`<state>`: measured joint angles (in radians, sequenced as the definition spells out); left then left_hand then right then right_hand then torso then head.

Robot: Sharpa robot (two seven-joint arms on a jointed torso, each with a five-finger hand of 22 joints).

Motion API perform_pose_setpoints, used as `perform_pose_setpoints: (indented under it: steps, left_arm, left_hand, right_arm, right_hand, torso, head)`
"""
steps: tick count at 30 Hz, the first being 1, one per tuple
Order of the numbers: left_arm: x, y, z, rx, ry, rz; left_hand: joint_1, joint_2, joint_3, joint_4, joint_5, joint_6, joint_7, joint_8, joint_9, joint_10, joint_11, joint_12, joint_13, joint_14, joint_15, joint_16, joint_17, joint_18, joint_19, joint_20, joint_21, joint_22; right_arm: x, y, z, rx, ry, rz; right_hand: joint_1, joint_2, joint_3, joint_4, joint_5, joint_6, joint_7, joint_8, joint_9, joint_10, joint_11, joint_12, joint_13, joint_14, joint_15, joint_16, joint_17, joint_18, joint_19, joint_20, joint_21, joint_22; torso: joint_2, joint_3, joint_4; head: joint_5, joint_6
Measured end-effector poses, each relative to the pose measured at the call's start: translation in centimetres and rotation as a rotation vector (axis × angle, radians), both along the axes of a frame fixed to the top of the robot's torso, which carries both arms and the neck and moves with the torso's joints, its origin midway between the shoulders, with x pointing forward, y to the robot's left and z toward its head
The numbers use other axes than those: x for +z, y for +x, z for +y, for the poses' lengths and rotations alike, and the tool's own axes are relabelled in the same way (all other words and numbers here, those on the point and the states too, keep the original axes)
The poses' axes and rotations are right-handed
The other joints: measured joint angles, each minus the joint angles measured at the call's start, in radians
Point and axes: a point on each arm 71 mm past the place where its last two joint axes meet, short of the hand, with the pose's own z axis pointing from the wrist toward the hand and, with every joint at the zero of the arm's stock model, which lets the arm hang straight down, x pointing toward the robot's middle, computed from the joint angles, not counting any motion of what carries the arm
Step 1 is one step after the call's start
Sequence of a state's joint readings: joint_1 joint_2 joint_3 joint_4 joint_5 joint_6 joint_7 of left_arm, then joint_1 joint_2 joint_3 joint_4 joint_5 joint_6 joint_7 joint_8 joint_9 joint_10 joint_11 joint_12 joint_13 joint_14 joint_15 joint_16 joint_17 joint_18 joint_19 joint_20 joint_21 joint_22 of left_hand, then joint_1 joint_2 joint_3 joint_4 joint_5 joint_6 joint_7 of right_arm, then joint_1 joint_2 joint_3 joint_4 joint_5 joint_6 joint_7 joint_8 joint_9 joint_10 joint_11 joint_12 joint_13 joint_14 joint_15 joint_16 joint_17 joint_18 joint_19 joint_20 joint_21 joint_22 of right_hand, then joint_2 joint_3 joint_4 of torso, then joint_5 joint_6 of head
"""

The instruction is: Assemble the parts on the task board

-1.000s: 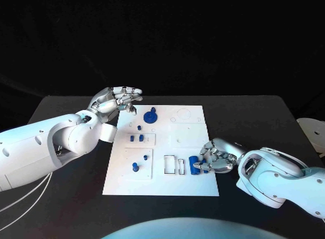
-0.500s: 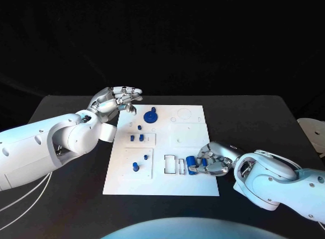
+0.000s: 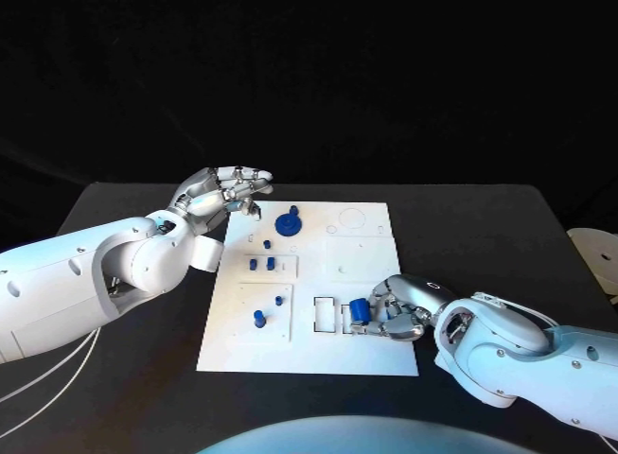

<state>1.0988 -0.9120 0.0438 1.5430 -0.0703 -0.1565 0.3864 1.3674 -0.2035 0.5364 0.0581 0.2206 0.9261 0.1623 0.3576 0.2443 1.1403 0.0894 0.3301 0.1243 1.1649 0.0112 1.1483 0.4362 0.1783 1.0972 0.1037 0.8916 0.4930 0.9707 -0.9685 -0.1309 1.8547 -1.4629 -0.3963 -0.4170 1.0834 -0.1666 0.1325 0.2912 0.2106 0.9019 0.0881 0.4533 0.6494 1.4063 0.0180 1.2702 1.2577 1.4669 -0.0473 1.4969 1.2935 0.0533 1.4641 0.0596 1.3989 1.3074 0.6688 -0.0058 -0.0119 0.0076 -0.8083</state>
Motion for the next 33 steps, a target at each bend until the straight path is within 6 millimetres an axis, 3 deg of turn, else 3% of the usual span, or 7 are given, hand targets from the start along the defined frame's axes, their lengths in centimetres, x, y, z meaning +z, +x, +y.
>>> perform_pose_setpoints:
  steps: [11,15,26,33]
  left_arm:
    - [-0.1,0.0,0.0,-0.004,0.001,0.005]
    - [-0.2,0.0,-0.1,-0.005,0.002,0.006]
    - [-0.2,0.0,-0.2,-0.010,0.001,0.009]
    - [-0.2,0.0,-0.2,-0.010,0.001,0.010]
  left_hand:
    - [0.000,0.000,0.000,0.000,0.000,0.000,0.000,0.000,0.000,0.000,0.000,0.000,0.000,0.000,0.000,0.000,0.000,0.000,0.000,0.000,0.000,-0.001]
    - [0.000,0.000,0.000,0.000,0.000,0.000,0.000,0.000,0.000,0.000,0.000,0.000,0.000,0.000,0.000,0.000,0.000,0.000,0.000,0.000,0.000,-0.001]
    - [0.000,0.000,0.000,0.000,0.000,0.000,0.000,0.000,0.000,0.000,0.000,0.000,0.000,0.000,0.000,0.000,0.000,0.000,0.000,0.000,0.000,-0.001]
    - [0.000,0.000,0.000,0.000,0.000,0.000,0.000,-0.004,0.000,0.000,0.000,0.000,0.000,0.000,0.000,0.000,0.000,0.000,0.000,0.000,0.000,-0.001]
  right_arm:
    - [0.0,-0.4,0.2,-0.029,0.042,-0.036]
    - [0.2,-0.6,-0.1,-0.055,0.066,-0.041]
    - [1.4,-0.6,-0.3,-0.129,0.159,-0.025]
    - [1.5,-0.8,0.6,-0.139,0.213,0.016]
  right_hand:
    - [0.095,0.049,0.027,-0.007,0.070,0.008,-0.004,-0.014,-0.024,0.009,-0.009,0.000,0.012,-0.002,-0.005,0.000,0.008,0.000,0.000,0.000,0.000,0.000]
    - [0.127,0.051,0.049,-0.010,0.111,0.010,-0.003,-0.017,-0.024,0.009,-0.009,0.000,0.012,-0.002,-0.005,0.000,0.010,0.000,0.004,-0.004,0.000,0.000]
    - [0.135,0.044,0.081,-0.011,0.112,0.010,-0.003,-0.024,-0.024,0.009,-0.009,0.000,0.014,0.002,-0.008,0.000,0.012,0.000,0.004,-0.004,0.000,0.001]
    - [0.135,0.044,0.084,-0.008,0.112,0.010,-0.003,-0.023,-0.024,0.009,-0.009,0.000,0.017,0.002,-0.008,0.000,0.012,0.000,0.004,-0.004,0.000,0.001]
  torso:
    - [-0.002,0.0003,0.0005]
    - [-0.001,0.0003,0.0001]
    - [0.000,-0.0012,0.0005]
    - [0.000,-0.0019,0.0018]
  head:
    - [0.005,0.004]
    - [0.005,0.006]
    - [0.000,0.008]
    - [0.002,0.006]
